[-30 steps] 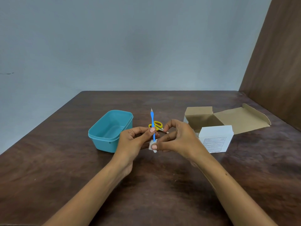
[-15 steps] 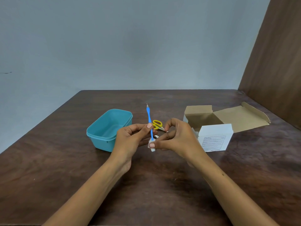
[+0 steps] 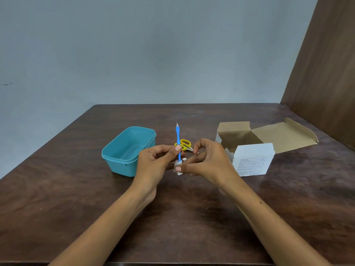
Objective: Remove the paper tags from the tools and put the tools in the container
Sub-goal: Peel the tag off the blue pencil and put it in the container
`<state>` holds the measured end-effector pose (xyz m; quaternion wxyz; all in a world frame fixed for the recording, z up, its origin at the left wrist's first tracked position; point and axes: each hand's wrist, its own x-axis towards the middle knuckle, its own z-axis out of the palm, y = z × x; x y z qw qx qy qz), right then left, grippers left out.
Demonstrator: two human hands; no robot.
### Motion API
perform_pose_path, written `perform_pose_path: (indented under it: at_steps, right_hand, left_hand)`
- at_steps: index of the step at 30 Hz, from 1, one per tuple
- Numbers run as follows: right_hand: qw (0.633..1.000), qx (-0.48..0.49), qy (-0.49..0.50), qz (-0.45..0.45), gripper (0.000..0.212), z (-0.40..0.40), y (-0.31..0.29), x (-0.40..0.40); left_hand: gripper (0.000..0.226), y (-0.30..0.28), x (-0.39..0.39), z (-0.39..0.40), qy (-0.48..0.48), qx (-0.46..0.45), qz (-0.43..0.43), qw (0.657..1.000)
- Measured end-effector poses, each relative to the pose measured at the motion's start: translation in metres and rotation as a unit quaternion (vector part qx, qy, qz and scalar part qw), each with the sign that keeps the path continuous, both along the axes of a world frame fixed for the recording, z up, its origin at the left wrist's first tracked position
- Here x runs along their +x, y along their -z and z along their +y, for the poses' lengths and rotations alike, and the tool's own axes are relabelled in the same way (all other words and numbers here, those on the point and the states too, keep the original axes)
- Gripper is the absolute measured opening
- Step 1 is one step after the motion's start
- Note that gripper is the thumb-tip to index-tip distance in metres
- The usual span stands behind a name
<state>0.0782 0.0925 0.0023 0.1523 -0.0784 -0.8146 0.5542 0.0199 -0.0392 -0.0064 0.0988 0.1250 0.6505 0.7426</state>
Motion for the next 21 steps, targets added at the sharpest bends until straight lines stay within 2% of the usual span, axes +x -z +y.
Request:
perform_pose_path:
  at_steps: [5, 11, 17, 21]
  right_hand:
    - [0.998, -0.016, 0.026, 0.061, 0.048, 0.0021, 0.005, -0.002]
    - [1.0, 0.012, 0.003, 0.013, 0.045, -0.0019, 0.0029, -0.001]
    - [1.0, 0.005, -0.013, 0.019, 0.05, 0.0019, 0.0018, 0.0001]
    - [0.998, -0.014, 0.001, 0.057, 0.049, 0.0008, 0.0044, -0.0016]
  left_hand:
    - [0.014, -0.0007, 0.0032, 0.0014, 0.006, 0.011, 0.014, 1.0]
    - [0.016, -0.0012, 0.0015, -0.0004, -0.002, 0.019, 0.004, 1.0]
    - [0.014, -0.0028, 0.0009, -0.0016, 0.002, 0.033, -0.005, 0.999]
    - [0.016, -0.0041, -0.0005, -0.0026, 0.021, 0.014, 0.011, 1.0]
